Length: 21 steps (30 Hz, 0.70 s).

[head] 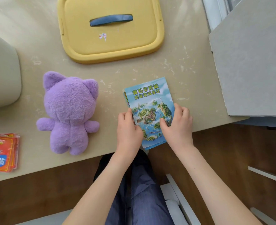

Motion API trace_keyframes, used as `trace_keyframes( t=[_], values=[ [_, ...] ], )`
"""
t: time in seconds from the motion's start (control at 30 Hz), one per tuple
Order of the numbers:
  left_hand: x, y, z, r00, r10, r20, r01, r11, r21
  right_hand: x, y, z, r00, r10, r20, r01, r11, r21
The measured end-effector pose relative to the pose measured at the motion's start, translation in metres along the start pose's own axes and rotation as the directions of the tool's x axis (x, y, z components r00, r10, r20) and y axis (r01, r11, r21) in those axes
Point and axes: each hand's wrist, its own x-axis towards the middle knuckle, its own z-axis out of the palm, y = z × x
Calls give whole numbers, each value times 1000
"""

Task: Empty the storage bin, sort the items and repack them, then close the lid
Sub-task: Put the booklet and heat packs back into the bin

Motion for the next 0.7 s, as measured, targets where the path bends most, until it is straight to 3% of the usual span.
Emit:
trace_keyframes(
  t=[0.17,0.3,0.5,0.6,0.7],
  values=[
    [5,-5,-2,999,16,50,-14,999,-44,4,9,-16,990,40,138,-82,947,311],
    [8,-10,-2,999,38,36,-35,996,-87,13,19,-32,965,47,258,-189,807,559],
    [12,-17,-4,994,103,45,-101,994,-50,29,31,-35,895,-85,438,-232,749,621],
    [13,-15,-11,990,123,68,-124,992,7,22,27,-34,905,-100,414,-213,735,644],
    [4,-7,-29,968,231,101,-246,955,164,7,18,-42,941,-55,333,-191,727,659]
  ],
)
